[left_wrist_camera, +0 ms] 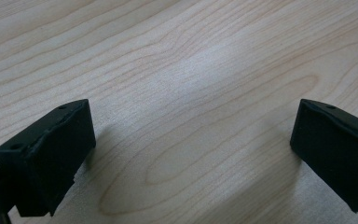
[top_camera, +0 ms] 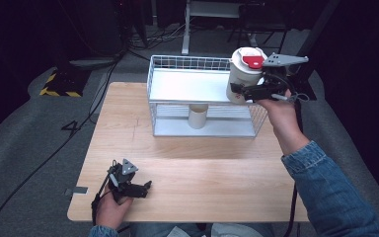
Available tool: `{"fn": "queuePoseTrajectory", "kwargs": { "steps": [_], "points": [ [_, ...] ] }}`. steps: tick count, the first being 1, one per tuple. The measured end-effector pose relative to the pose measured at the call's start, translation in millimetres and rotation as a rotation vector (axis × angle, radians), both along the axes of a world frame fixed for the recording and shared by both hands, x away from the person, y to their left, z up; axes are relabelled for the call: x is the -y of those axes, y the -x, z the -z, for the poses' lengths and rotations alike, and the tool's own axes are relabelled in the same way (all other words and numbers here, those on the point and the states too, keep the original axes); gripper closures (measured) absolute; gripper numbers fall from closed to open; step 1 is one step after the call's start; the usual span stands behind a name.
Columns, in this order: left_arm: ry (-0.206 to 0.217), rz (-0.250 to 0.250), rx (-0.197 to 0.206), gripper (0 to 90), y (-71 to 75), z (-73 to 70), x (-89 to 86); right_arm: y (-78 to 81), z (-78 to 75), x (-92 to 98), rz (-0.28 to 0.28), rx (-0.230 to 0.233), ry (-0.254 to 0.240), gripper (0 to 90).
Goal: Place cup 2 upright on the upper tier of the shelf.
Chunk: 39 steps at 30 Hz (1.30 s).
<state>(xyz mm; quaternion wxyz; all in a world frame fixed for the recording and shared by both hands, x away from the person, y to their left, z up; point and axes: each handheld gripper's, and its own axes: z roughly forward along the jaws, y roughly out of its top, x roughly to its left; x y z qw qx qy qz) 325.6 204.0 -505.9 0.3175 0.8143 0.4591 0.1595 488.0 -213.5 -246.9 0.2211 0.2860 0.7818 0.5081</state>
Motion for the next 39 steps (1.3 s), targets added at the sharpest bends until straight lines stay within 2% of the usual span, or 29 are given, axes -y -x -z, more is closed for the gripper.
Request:
{"fn": "queuePoseTrajectory", "kwargs": {
  "steps": [12,17,26,36,39],
  "points": [
    [0.000,0.000,-0.001,0.4,0.0,-0.1,0.0,-28.1,1.1,-19.1,0.020,-0.018,-0.008,10.7],
    [0.001,-0.001,0.000,0.4,0.1,-0.1,0.1,-42.5,7.3,-28.0,0.033,-0.026,-0.007,10.7],
    [0.002,-0.001,0.000,0.4,0.1,-0.1,0.1,-62.3,21.2,-33.1,0.058,-0.044,-0.005,10.7],
    [0.002,-0.002,0.000,0.4,0.1,0.0,0.1,-71.8,29.8,-36.7,0.067,-0.052,-0.009,10.7],
    [0.002,-0.001,0.000,0.4,0.1,0.0,0.1,-74.7,32.4,-36.5,0.065,-0.066,-0.025,10.7]
  ]
}}
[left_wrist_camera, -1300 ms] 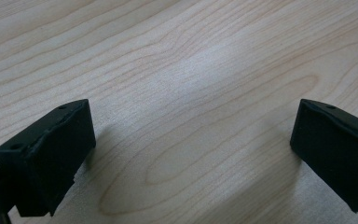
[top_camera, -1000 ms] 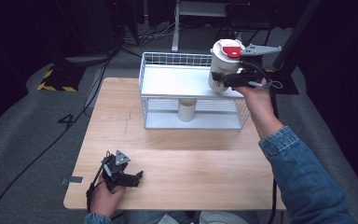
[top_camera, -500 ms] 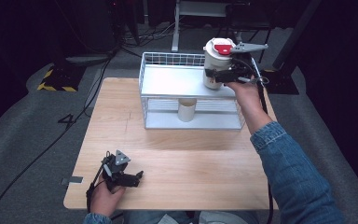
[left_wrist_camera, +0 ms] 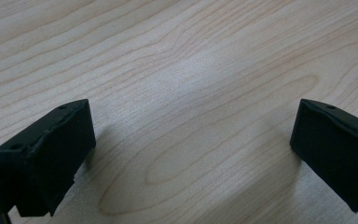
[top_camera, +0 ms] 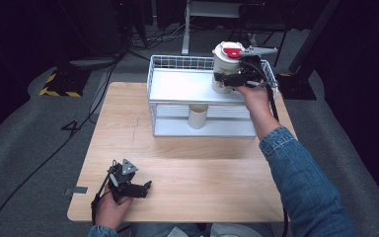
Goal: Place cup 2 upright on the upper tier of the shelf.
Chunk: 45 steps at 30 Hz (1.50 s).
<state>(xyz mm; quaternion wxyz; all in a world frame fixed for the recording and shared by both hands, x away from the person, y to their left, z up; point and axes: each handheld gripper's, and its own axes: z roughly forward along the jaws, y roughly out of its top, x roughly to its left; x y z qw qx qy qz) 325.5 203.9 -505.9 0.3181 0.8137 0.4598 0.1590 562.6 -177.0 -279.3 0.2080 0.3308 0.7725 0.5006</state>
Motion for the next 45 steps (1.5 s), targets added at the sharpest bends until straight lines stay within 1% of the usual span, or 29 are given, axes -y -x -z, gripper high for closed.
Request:
{"fn": "queuePoseTrajectory", "kwargs": {
  "steps": [11,21,25,27,30,34,37,40,45],
  "points": [
    [0.000,0.000,0.000,0.4,0.0,0.0,0.0,-4.1,1.2,0.1,-0.003,-0.017,-0.014,10.6],
    [-0.001,0.000,0.000,0.4,0.0,0.0,0.0,-4.8,1.8,-0.1,0.001,-0.017,-0.018,10.4],
    [0.000,-0.001,0.000,0.4,0.0,0.0,0.0,-5.3,1.6,-0.4,-0.001,-0.008,-0.016,9.1],
    [0.000,0.000,0.001,0.4,0.0,0.0,0.0,-4.7,1.2,-0.3,0.006,-0.001,-0.013,6.4],
    [-0.001,0.001,0.000,0.4,0.0,0.0,0.0,-4.0,0.4,0.6,0.008,-0.002,-0.012,4.9],
    [-0.001,0.000,0.000,0.4,0.0,0.0,0.0,-1.8,-1.9,2.5,0.001,-0.005,-0.013,0.6],
    [0.000,0.002,0.001,0.3,-0.2,0.0,0.0,1.2,-3.9,4.5,0.001,-0.013,-0.003,0.1],
    [0.000,0.001,0.000,0.3,-0.1,0.0,0.0,7.0,-7.9,6.7,0.010,-0.002,0.014,0.1],
    [-0.001,0.002,0.001,0.3,-0.2,0.0,-0.1,16.0,-13.7,13.7,0.015,0.014,0.017,0.1]
  ]
}}
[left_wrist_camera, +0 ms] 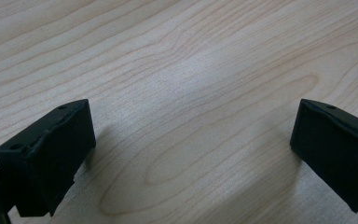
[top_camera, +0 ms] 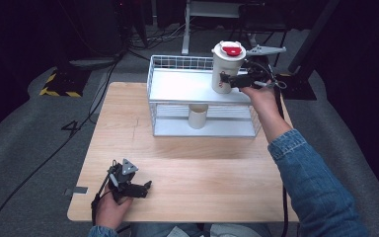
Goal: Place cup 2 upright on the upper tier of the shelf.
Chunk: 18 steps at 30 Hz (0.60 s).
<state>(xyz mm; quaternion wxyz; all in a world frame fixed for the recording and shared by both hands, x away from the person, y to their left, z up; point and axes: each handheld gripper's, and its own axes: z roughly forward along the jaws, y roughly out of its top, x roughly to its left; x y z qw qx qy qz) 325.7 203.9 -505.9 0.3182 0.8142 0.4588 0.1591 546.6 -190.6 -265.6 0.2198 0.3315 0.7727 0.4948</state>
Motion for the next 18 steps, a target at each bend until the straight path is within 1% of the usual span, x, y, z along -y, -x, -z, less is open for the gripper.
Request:
{"fn": "queuePoseTrajectory", "kwargs": {
  "steps": [4,5,7,8,9,10,11,13,14,15,18],
  "points": [
    [0.000,0.000,0.000,0.3,0.0,0.0,0.0,9.4,-3.0,6.8,-0.002,0.004,-0.005,0.1],
    [0.001,0.000,0.000,0.3,0.0,0.0,0.0,9.4,-3.0,6.8,-0.002,0.004,-0.005,0.1],
    [0.000,0.000,0.000,0.3,0.0,0.0,0.0,17.0,-4.4,11.4,-0.011,0.008,-0.001,0.1],
    [0.000,0.000,0.000,0.3,0.0,0.0,0.0,17.0,-4.4,11.4,-0.011,0.008,-0.001,0.1],
    [0.000,0.000,0.000,0.3,0.0,0.0,0.0,21.1,-5.4,13.8,-0.015,0.010,0.002,0.1],
    [0.000,0.000,0.000,0.3,0.0,0.0,0.0,26.5,-6.7,16.3,-0.019,0.003,-0.004,0.2],
    [0.000,0.000,0.000,0.3,0.0,0.0,0.0,28.3,-7.2,17.8,-0.025,0.009,-0.003,0.1],
    [0.000,0.000,0.000,0.4,0.0,0.0,0.0,34.7,-9.2,21.5,-0.034,0.007,-0.003,0.2],
    [0.000,0.000,0.000,0.3,0.0,0.0,0.0,34.7,-9.2,21.5,-0.034,0.007,-0.003,0.2],
    [0.000,0.000,0.000,0.3,0.0,0.0,0.0,40.7,-11.1,26.6,-0.038,0.017,-0.005,0.2],
    [0.000,0.000,0.000,0.3,0.0,0.0,0.0,47.8,-12.4,33.0,-0.046,0.017,-0.010,0.3]
  ]
}}
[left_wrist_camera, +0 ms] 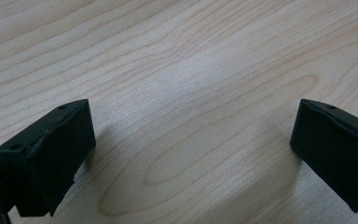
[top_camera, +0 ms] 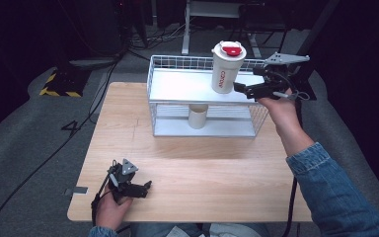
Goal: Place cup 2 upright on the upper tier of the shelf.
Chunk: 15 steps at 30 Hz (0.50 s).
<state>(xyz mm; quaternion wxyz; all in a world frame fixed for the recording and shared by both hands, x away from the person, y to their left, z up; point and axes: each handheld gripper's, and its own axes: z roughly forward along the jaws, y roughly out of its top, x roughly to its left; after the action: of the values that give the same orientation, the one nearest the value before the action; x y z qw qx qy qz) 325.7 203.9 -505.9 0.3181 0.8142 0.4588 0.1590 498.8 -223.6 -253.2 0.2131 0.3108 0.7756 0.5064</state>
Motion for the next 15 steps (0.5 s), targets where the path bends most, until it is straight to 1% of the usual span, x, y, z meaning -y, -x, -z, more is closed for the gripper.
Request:
{"fn": "queuePoseTrajectory", "kwargs": {
  "steps": [1,2,3,4,11,12,13,14,15],
  "points": [
    [0.000,0.000,0.000,0.3,0.0,0.0,0.0,0.0,0.0,0.0,0.000,0.000,0.000,0.3],
    [0.000,0.000,0.000,0.3,0.0,0.0,0.0,6.1,0.3,4.7,-0.009,-0.006,0.005,0.4],
    [0.000,0.000,0.000,0.3,0.0,0.0,0.0,6.1,0.3,4.7,-0.009,-0.006,0.005,0.4],
    [0.000,0.000,0.000,0.3,0.0,0.0,0.0,12.4,1.0,8.9,-0.018,-0.004,0.014,0.4],
    [0.002,0.001,0.003,0.3,-1.1,0.2,0.2,35.9,5.8,25.3,-0.036,0.001,0.025,0.5],
    [0.002,0.001,0.003,0.3,-1.1,0.2,0.2,35.9,5.8,25.3,-0.036,0.001,0.025,0.5],
    [0.001,0.003,-0.001,0.3,-1.3,-0.1,0.0,39.2,7.1,27.5,-0.043,-0.001,0.027,0.6],
    [0.001,0.002,-0.001,0.3,-1.5,-0.1,0.1,46.6,11.1,32.8,-0.049,-0.004,0.035,1.6],
    [0.001,0.000,0.000,0.3,-1.5,0.0,0.3,48.8,12.6,34.4,-0.049,-0.008,0.037,1.7]
  ]
}}
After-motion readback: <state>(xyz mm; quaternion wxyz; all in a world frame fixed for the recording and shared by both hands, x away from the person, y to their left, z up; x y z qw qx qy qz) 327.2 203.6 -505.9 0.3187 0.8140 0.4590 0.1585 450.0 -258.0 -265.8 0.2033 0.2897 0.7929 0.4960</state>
